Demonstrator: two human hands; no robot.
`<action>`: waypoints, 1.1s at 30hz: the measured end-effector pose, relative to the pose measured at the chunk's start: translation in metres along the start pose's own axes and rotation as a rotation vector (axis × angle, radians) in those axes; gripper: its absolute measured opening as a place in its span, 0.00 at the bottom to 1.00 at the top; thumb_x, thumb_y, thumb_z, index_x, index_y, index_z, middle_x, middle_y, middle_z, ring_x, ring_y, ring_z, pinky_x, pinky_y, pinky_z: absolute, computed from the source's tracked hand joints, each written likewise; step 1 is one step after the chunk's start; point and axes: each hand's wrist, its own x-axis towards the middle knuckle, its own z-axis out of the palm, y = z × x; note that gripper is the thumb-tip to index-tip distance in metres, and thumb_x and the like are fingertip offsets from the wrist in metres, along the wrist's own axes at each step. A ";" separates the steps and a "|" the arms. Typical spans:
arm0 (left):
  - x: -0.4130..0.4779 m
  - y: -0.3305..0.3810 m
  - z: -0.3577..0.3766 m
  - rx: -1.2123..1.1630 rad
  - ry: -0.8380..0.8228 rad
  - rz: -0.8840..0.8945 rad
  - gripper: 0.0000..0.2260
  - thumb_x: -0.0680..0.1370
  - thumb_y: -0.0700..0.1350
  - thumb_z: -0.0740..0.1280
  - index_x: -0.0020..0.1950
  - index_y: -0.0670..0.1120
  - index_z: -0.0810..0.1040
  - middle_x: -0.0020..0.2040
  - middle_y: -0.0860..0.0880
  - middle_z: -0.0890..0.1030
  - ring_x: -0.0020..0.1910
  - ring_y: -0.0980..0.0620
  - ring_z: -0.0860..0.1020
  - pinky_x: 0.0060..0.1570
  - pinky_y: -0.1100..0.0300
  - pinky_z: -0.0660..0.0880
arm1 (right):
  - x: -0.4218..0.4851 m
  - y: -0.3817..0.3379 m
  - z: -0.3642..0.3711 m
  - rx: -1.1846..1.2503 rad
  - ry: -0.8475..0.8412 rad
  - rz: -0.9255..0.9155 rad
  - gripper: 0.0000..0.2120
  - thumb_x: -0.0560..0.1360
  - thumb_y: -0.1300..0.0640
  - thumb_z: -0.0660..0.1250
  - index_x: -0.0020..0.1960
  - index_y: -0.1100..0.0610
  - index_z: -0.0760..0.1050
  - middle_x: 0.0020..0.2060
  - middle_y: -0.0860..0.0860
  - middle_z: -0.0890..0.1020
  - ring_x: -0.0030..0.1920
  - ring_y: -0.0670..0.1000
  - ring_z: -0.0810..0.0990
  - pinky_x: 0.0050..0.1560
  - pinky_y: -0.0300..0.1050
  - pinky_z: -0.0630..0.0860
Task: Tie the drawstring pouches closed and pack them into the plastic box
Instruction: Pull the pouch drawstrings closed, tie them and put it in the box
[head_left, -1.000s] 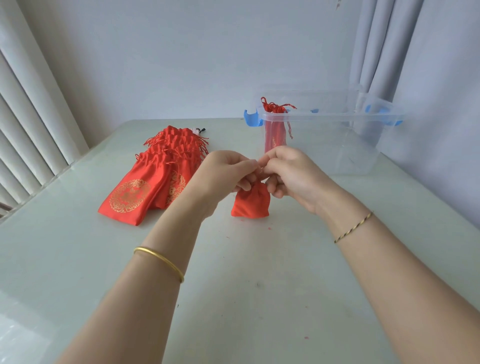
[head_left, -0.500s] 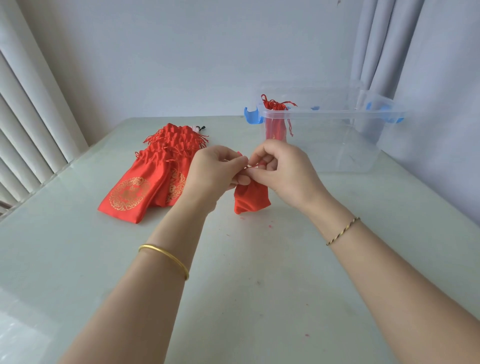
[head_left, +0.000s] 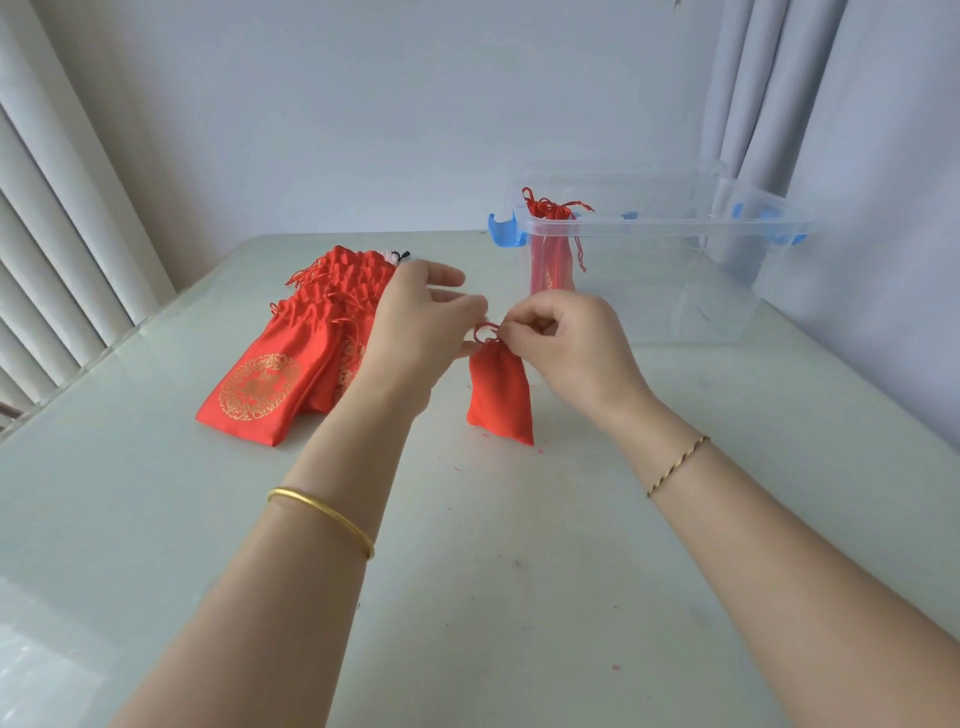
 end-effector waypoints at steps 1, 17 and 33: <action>0.000 0.000 -0.001 0.073 0.032 0.048 0.10 0.73 0.36 0.65 0.53 0.44 0.72 0.48 0.46 0.76 0.41 0.51 0.78 0.41 0.58 0.79 | 0.000 0.000 -0.001 0.087 -0.003 0.088 0.06 0.70 0.65 0.67 0.35 0.58 0.79 0.27 0.45 0.75 0.27 0.39 0.71 0.32 0.31 0.66; -0.007 0.002 0.002 0.648 -0.033 0.416 0.05 0.71 0.46 0.70 0.46 0.52 0.82 0.54 0.51 0.72 0.57 0.50 0.66 0.52 0.64 0.61 | 0.005 0.002 -0.008 0.650 -0.055 0.556 0.09 0.73 0.66 0.66 0.34 0.60 0.74 0.22 0.49 0.69 0.23 0.45 0.63 0.22 0.34 0.62; 0.000 -0.006 -0.002 0.526 -0.163 0.262 0.03 0.76 0.39 0.63 0.44 0.45 0.75 0.37 0.50 0.75 0.40 0.48 0.72 0.40 0.58 0.68 | 0.009 0.023 -0.031 0.254 0.052 0.319 0.10 0.72 0.65 0.69 0.35 0.54 0.77 0.27 0.48 0.74 0.23 0.42 0.68 0.30 0.36 0.67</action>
